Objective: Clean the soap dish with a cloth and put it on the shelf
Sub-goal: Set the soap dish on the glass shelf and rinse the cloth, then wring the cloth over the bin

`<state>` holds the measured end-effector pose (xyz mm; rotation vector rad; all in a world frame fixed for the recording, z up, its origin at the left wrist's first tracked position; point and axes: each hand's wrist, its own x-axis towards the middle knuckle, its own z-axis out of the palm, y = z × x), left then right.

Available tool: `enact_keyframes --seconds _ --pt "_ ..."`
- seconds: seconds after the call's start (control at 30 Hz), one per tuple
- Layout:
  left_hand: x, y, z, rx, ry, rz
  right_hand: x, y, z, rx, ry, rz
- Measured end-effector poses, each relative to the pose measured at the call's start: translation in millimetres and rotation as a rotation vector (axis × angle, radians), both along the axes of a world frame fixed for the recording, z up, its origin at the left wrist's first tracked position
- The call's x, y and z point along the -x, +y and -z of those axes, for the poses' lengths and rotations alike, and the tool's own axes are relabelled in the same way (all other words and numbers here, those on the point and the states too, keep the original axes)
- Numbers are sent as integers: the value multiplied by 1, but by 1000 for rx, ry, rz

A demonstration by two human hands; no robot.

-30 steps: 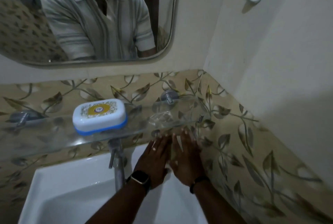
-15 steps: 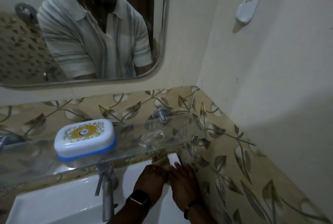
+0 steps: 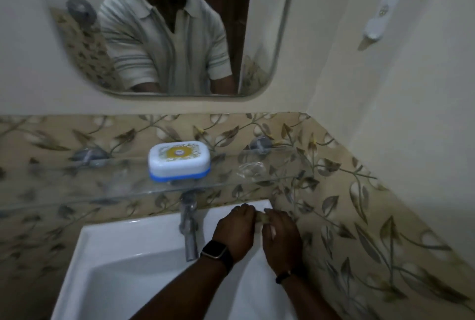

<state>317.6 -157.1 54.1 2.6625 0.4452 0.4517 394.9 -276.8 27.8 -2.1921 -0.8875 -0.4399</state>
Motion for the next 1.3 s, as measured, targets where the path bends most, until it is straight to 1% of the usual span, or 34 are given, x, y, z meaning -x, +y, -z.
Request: enact_keyframes --seconds 0.1,0.17,0.23,0.37,0.47,0.57,0.67,0.73,0.8,0.9,1.03,1.1,1.17,1.3 --pt "26 -3 -24 85 -93 -17 18 4 -14 -38 -86 17" --pt "48 -1 -37 137 -199 -45 33 12 -21 -74 -179 27" --pt "71 1 -47 168 -305 -89 48 22 -30 -152 -214 -13" --pt "122 10 -58 145 -520 -261 90 54 -52 -266 -161 -192" --pt "164 28 -64 195 -585 -385 126 83 -62 -312 -169 -320" --pt "214 49 -62 182 -682 -504 169 119 -69 -322 -170 -435" --pt "262 69 -54 171 -744 -628 213 152 -73 -278 -140 -544" --pt "298 82 -46 188 -777 -710 246 173 -71 -254 -52 -641" --pt "337 92 -35 221 -808 -806 284 194 -64 -212 104 -763" --pt "391 102 -13 358 -809 -927 340 218 -50 -95 396 -943" --pt "455 117 30 609 -786 -1061 400 242 -10 106 853 -1069" --pt "482 124 54 731 -781 -1142 421 251 28 214 979 -1059" --pt "504 130 75 817 -767 -1205 438 255 62 281 1047 -981" --pt "531 143 112 1092 -617 -1252 456 261 121 361 1104 -810"
